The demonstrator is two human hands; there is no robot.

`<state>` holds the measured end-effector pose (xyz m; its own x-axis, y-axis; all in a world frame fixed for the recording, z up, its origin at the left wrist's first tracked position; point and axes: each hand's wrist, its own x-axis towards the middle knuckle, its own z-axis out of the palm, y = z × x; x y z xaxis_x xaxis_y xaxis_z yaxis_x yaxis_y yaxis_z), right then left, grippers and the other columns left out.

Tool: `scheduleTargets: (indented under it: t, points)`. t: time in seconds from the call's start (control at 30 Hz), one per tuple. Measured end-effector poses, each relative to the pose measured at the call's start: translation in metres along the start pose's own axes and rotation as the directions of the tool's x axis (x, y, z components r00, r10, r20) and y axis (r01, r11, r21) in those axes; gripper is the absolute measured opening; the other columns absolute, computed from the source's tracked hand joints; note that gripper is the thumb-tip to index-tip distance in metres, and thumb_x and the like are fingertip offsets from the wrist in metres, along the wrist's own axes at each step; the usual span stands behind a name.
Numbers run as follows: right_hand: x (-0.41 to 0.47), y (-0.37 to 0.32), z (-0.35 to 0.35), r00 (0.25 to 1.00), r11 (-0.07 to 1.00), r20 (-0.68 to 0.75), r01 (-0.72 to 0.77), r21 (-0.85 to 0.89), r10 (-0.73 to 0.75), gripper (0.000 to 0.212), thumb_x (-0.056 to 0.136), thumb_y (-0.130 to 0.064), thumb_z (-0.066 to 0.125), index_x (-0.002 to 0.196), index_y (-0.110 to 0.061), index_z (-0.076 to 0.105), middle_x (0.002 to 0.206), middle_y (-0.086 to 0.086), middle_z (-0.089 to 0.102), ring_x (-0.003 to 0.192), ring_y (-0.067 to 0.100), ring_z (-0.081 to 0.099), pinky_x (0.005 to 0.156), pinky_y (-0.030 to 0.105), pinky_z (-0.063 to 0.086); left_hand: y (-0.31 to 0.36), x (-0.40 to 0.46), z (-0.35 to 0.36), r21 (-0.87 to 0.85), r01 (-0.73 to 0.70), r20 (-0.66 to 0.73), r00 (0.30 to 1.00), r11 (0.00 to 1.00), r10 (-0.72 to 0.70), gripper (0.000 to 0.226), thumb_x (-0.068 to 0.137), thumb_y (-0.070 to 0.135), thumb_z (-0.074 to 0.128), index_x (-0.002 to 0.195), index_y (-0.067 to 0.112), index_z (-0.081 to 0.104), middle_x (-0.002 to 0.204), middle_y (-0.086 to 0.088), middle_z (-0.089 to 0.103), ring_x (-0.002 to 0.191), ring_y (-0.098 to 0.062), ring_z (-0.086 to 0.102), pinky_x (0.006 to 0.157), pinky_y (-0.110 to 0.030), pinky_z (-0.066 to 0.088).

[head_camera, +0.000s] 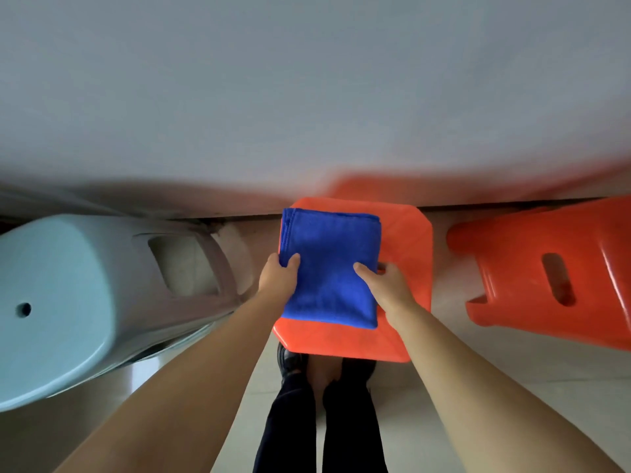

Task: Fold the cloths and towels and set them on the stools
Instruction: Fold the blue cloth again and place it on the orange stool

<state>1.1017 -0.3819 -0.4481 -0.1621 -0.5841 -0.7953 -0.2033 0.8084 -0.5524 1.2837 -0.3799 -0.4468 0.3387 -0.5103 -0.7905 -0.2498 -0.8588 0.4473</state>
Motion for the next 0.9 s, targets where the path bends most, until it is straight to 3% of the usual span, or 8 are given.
scheduleTargets:
  t: [0.1, 0.3, 0.43, 0.57, 0.73, 0.9]
  points:
    - [-0.012, -0.002, -0.011, 0.993, 0.986, 0.109, -0.068, 0.151, 0.052, 0.009, 0.086, -0.024, 0.063, 0.093, -0.019, 0.061, 0.093, 0.004, 0.066, 0.081, 0.021, 0.062, 0.066, 0.031, 0.048, 0.003, -0.017, -0.004, -0.031, -0.028, 0.013, 1.0, 0.999, 0.029, 0.036, 0.095, 0.034, 0.048, 0.121, 0.009, 0.05, 0.119, -0.008, 0.059, 0.101, -0.025, 0.056, 0.086, -0.034, 0.044]
    - [-0.071, -0.014, -0.054, 0.997, 0.935, 0.074, -0.045, 0.35, 0.02, 0.021, 0.086, -0.023, 0.061, 0.107, -0.022, 0.06, 0.111, 0.006, 0.068, 0.103, 0.027, 0.064, 0.094, 0.046, 0.051, 0.04, -0.085, -0.011, -0.049, -0.125, 0.12, 0.984, 0.991, 0.13, 0.034, 0.096, 0.031, 0.048, 0.125, 0.012, 0.05, 0.123, -0.005, 0.056, 0.103, -0.023, 0.053, 0.087, -0.031, 0.04]
    - [-0.135, -0.029, -0.095, 0.999, 0.866, 0.007, 0.039, 0.499, -0.05, 0.029, 0.089, -0.018, 0.059, 0.117, -0.015, 0.057, 0.115, 0.01, 0.068, 0.104, 0.027, 0.065, 0.091, 0.044, 0.053, 0.083, -0.145, -0.011, -0.028, -0.268, 0.22, 0.938, 0.963, 0.268, 0.02, 0.096, 0.026, 0.049, 0.111, 0.014, 0.055, 0.109, -0.006, 0.061, 0.092, -0.022, 0.054, 0.08, -0.029, 0.04]
    - [-0.187, -0.036, -0.131, 0.989, 0.805, -0.116, 0.146, 0.574, -0.097, 0.029, 0.089, -0.017, 0.059, 0.118, -0.013, 0.056, 0.116, 0.011, 0.066, 0.105, 0.027, 0.065, 0.088, 0.043, 0.053, 0.118, -0.198, -0.007, 0.015, -0.403, 0.316, 0.87, 0.915, 0.378, 0.021, 0.096, 0.026, 0.049, 0.112, 0.014, 0.055, 0.109, -0.006, 0.062, 0.091, -0.023, 0.056, 0.08, -0.031, 0.042]
    - [-0.272, -0.013, -0.194, 0.93, 0.67, -0.345, 0.335, 0.662, -0.123, 0.022, 0.091, -0.01, 0.055, 0.111, -0.02, 0.055, 0.117, 0.007, 0.065, 0.102, 0.024, 0.065, 0.089, 0.045, 0.053, 0.152, -0.281, 0.038, 0.087, -0.617, 0.479, 0.714, 0.782, 0.51, 0.025, 0.096, 0.025, 0.049, 0.116, 0.012, 0.055, 0.107, -0.006, 0.061, 0.092, -0.024, 0.057, 0.08, -0.033, 0.043]
    - [-0.359, 0.063, -0.274, 0.857, 0.517, -0.515, 0.441, 0.734, -0.001, 0.038, 0.093, -0.013, 0.055, 0.129, -0.013, 0.043, 0.123, 0.004, 0.057, 0.11, 0.026, 0.059, 0.083, 0.039, 0.054, 0.144, -0.39, 0.122, 0.107, -0.785, 0.68, 0.506, 0.61, 0.531, 0.015, 0.096, 0.024, 0.049, 0.104, 0.012, 0.053, 0.106, -0.013, 0.062, 0.099, -0.032, 0.059, 0.091, -0.043, 0.048]
